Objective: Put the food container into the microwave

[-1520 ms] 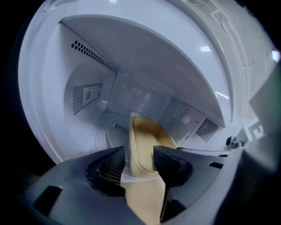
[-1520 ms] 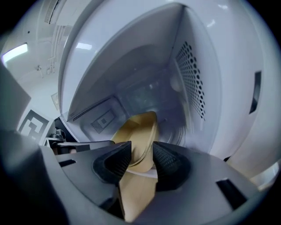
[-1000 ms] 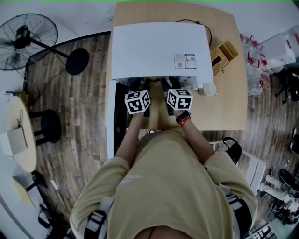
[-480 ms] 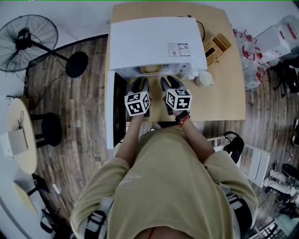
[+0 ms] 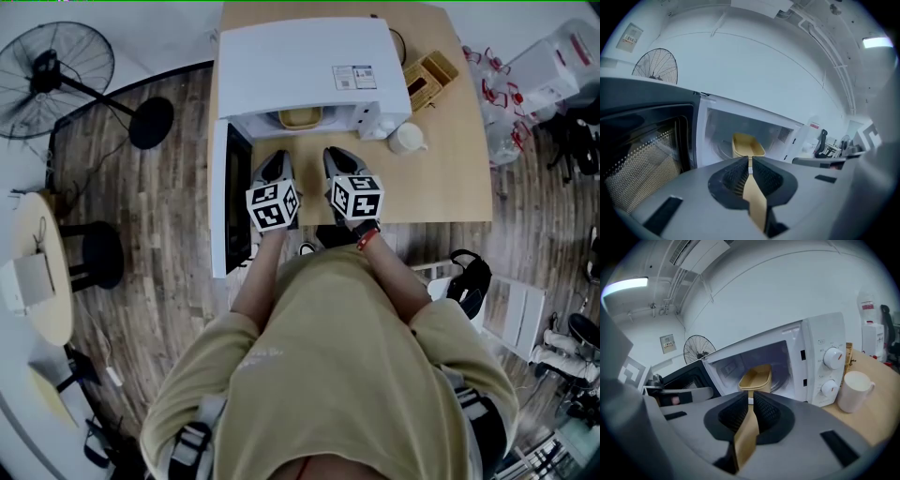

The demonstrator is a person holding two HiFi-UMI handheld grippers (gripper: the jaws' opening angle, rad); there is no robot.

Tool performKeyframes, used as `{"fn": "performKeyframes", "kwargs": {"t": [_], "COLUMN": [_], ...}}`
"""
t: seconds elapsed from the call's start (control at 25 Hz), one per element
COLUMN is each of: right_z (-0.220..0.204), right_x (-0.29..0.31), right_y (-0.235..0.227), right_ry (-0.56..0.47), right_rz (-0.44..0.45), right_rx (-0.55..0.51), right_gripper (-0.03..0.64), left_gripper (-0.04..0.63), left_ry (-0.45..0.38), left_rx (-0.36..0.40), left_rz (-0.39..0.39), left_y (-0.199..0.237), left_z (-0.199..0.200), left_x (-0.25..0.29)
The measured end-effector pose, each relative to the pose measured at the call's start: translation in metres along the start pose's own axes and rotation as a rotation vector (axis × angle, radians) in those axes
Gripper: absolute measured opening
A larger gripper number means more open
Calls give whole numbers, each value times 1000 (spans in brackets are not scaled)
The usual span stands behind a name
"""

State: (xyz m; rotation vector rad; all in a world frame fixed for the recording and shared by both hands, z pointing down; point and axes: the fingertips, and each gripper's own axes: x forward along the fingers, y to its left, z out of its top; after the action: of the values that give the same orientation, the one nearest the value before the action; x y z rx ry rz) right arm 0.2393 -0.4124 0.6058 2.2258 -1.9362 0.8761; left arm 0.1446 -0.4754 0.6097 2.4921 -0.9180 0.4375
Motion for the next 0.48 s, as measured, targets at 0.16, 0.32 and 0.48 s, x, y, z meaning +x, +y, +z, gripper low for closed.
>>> {"fn": "performKeyframes", "kwargs": {"t": [0.16, 0.32, 0.48], "right_z": [-10, -15, -13], "right_x": [-9, -17, -20], "right_y": [4, 7, 7], "right_ry": [17, 17, 3], "right_rz": [17, 17, 3], "right_rx": [5, -6, -10], "right_gripper": [28, 25, 25], "left_gripper": [21, 20, 20], "left_ry": [-55, -58, -37], "left_rx": [0, 34, 61], "left_rz": [-36, -56, -58], "left_y": [-9, -16, -18], "left_z": [5, 3, -3], "left_x": [-13, -19, -22]}}
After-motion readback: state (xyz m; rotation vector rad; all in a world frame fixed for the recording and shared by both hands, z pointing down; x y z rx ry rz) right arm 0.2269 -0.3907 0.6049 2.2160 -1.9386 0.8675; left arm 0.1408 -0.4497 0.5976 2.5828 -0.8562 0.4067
